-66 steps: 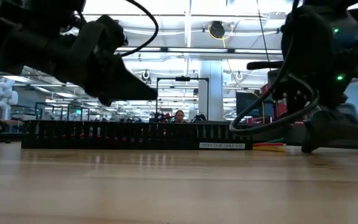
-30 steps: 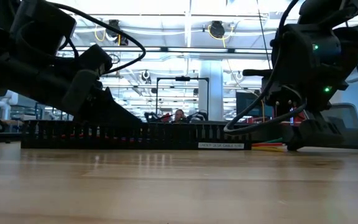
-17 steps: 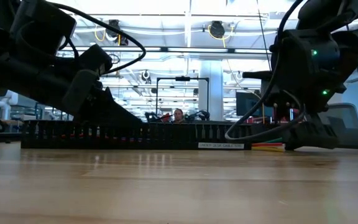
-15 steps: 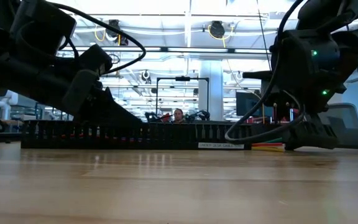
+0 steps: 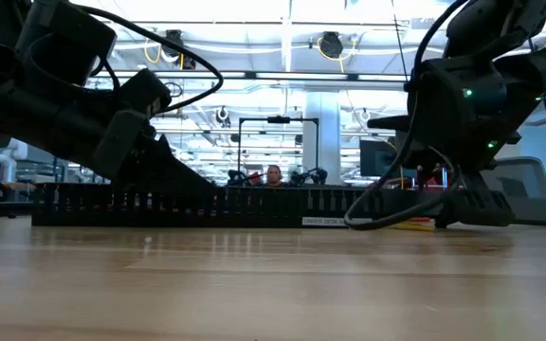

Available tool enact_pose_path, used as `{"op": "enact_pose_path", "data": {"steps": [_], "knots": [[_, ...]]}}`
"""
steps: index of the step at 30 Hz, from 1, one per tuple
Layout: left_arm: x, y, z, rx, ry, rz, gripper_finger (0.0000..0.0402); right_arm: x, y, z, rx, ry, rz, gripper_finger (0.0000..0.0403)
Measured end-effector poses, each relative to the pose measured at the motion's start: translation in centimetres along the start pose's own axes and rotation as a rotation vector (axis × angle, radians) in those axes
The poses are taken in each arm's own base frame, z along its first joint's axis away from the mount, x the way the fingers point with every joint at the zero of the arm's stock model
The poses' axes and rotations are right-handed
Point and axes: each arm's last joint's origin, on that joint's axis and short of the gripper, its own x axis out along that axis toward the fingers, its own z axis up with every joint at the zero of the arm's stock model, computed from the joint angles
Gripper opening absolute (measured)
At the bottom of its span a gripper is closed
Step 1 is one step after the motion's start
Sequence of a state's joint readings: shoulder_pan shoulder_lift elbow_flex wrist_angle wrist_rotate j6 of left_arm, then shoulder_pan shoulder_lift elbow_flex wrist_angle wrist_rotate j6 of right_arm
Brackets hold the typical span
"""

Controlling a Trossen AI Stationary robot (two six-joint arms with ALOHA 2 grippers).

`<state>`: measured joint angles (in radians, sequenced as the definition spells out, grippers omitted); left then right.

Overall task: Ziptie cables
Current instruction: Close the black cable duct

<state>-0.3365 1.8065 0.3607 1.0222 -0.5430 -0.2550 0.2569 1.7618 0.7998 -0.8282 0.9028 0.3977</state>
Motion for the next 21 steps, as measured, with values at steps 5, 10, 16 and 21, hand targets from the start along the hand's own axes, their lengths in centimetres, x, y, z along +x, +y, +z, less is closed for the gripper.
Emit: {"op": "enact_pose_path", "data": {"steps": [5,10,16,21], "knots": [[0.0,-0.02,0.0,0.0,0.001,-0.004,0.0,0.47,-0.33,0.21,0.026,0.016,0.011,0.0391],[0.0,-0.02,-0.01,0.002,0.002,-0.007,0.0,0.71,-0.52,0.28,0.044,0.026,0.016,0.0387],[0.01,-0.02,0.0,0.003,0.002,-0.008,0.0,0.76,-0.54,0.33,0.052,0.027,0.022,0.0344],[0.0,-0.02,0.0,0.003,0.002,-0.008,0.0,0.77,-0.55,0.33,0.055,0.027,0.021,0.0298]]}}
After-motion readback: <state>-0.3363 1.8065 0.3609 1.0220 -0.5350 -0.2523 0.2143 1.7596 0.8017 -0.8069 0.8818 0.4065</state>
